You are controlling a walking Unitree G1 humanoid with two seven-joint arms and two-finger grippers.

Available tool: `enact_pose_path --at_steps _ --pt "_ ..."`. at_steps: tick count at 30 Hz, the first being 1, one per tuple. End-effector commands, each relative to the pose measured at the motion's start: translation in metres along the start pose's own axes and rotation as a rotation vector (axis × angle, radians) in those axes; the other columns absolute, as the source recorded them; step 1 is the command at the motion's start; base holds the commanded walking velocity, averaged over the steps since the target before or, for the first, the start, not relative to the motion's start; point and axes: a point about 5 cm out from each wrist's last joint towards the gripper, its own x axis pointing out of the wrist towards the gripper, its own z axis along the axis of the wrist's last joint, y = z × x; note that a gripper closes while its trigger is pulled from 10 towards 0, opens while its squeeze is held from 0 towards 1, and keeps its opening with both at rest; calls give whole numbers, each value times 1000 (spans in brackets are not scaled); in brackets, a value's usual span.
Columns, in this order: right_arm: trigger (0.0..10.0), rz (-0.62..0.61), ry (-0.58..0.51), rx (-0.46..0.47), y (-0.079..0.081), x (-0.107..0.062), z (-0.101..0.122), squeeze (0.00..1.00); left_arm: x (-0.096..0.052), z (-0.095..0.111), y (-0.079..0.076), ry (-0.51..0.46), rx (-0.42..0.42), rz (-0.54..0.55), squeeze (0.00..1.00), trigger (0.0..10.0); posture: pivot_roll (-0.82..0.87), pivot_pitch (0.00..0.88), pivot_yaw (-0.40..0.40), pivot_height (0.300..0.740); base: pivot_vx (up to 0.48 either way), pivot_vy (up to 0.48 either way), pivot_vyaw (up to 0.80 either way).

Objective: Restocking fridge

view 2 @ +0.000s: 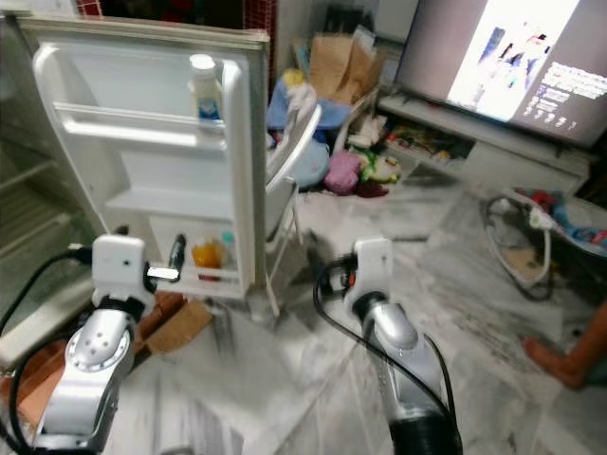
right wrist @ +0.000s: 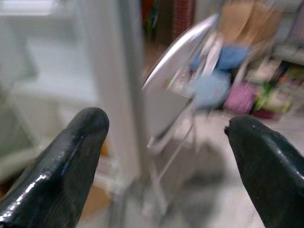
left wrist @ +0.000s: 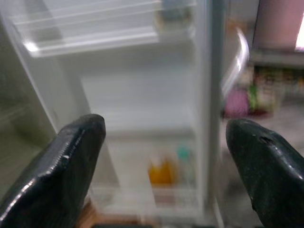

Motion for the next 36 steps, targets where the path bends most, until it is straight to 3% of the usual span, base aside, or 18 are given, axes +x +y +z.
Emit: enact_pose_path --at_steps 1,5,11,16,20,26,36 --pt "10000 -89 8 -6 -16 -7 -5 0 2 3 -6 -14 -6 -24 0 10000 82 0 -53 740 0 0 0" --pt "10000 -175 -40 -31 -23 -10 0 0 7 6 -1 -22 24 -31 0 10000 90 0 -17 740 0 0 0" --pt "10000 -217 -75 -27 -16 -11 -3 0 14 7 -1 -30 68 -123 0 10000 56 0 47 740 0 0 0" --pt "10000 -183 -93 -47 -11 -8 1 0 20 9 -4 -38 68 -122 0 10000 53 0 18 740 277 -67 731" --pt "10000 -144 -93 -56 -8 -4 4 0 17 6 -9 -31 46 -117 0 10000 59 0 -9 740 305 -367 728" --pt "10000 -139 -105 -63 -9 2 9 0 7 1 -9 -14 31 -107 0 10000 78 0 -31 740 289 -378 0" --pt "10000 -89 -117 -76 1 8 12 0 11 6 -4 -29 34 -75 0 10000 82 0 -38 740 339 -337 0"
